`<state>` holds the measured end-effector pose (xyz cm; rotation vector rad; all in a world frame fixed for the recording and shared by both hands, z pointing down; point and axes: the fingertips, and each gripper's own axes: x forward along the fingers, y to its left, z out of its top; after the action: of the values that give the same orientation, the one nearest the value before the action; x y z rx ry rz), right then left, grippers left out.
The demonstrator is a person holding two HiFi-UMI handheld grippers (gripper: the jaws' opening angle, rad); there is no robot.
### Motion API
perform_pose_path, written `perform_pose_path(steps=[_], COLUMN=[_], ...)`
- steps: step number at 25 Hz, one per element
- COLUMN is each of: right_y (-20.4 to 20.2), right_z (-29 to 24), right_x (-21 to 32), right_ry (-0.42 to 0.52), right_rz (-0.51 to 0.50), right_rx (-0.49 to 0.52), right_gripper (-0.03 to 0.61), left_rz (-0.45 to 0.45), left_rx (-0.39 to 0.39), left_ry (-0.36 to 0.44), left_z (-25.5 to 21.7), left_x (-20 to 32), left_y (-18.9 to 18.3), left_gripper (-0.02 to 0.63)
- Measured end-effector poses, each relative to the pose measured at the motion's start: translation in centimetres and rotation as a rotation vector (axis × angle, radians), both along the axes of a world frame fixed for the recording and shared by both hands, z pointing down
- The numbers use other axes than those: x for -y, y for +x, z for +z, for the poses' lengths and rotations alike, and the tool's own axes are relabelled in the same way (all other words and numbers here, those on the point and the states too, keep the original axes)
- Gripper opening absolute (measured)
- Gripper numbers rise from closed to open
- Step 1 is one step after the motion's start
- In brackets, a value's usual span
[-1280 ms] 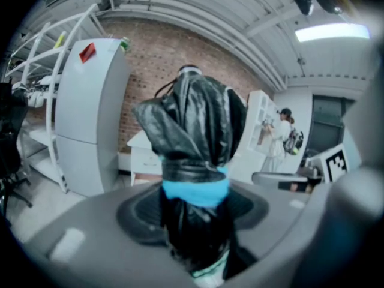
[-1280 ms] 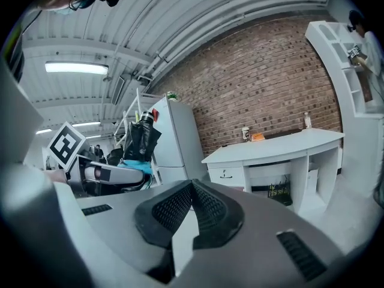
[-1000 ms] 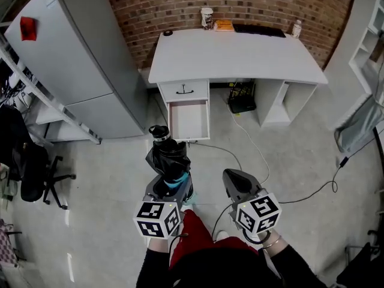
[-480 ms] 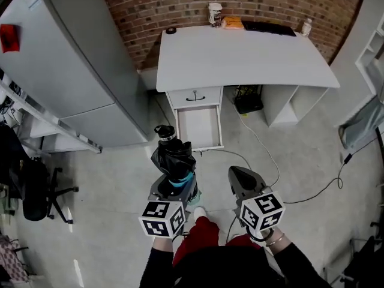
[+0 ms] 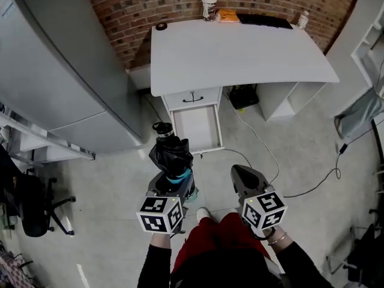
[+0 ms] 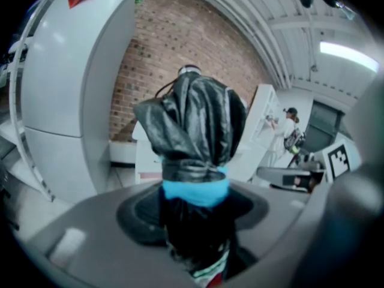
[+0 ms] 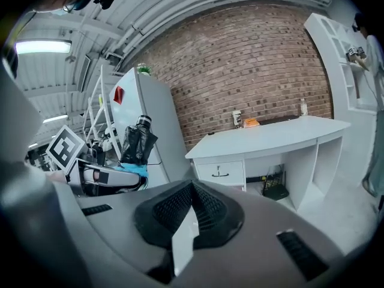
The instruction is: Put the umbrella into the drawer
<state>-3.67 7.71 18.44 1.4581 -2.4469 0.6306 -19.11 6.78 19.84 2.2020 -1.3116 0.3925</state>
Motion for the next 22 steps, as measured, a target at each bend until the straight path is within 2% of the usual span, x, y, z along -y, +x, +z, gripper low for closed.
perform_pose_path(steps=[10,22], right_y=[2.0,3.5], right_z=[6.0,19.1], right_x=[5.3,11.6], right_ry=[-0.081,-0.199], right_rz=[0.042,0.031], right_rx=[-0.018,-0.022], right_gripper=[0.002,0.002], left_rz=[0.021,0.056], left_rx=[0.006,0.063], left_ry=[-0.099,-0.218], left_z=[5.9,19.1], left_x=[5.3,12.0], left_y=[0.9,4.2], left_gripper=[0.249,0.249])
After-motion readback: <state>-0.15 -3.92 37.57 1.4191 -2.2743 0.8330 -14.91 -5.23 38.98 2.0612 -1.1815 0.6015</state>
